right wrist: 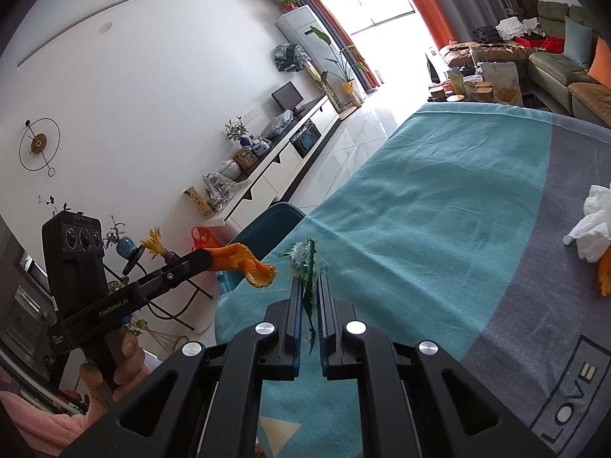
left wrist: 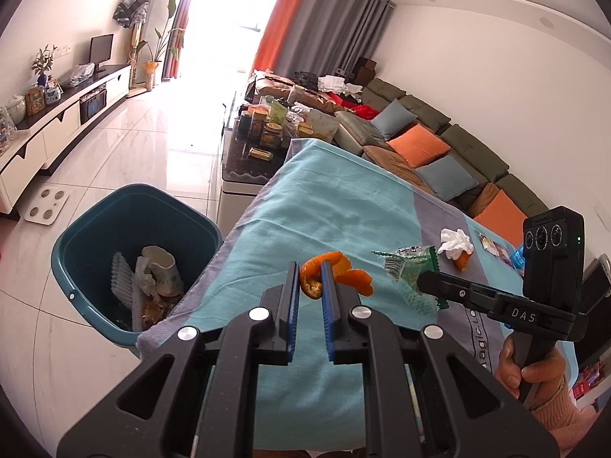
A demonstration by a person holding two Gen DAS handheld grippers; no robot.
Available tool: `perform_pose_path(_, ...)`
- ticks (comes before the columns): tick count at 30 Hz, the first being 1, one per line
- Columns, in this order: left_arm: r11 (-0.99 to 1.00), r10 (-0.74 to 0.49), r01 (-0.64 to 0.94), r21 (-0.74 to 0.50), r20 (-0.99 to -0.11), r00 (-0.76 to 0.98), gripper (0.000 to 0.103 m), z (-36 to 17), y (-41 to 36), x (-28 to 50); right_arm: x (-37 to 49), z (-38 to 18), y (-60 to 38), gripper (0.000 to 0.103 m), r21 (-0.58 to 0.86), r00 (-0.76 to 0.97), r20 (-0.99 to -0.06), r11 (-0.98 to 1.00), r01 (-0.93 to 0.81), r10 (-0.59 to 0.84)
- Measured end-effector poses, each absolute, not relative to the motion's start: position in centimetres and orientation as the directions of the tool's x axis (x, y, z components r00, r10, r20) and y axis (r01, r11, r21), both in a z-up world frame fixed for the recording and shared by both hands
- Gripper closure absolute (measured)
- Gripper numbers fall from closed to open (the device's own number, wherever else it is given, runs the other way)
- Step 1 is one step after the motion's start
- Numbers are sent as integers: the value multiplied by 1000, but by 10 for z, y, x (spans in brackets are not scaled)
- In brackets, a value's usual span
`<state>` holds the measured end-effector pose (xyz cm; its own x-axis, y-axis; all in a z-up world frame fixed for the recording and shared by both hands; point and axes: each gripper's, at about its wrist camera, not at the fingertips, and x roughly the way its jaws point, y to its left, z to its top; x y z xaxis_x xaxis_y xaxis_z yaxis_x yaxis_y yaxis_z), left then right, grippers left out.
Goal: Collect trash
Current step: 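Carry the green wrapper and orange peel from the table over the teal bin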
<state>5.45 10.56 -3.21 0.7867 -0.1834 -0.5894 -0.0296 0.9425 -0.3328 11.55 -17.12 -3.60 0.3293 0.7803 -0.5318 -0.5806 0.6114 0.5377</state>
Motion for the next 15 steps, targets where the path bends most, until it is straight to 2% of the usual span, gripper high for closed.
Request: perform_pose_path(15, 940, -122, -93, -327, -579, 807, 92, -28, 133, 45, 121, -35, -141, 97, 539, 286, -536, 583, -608, 794)
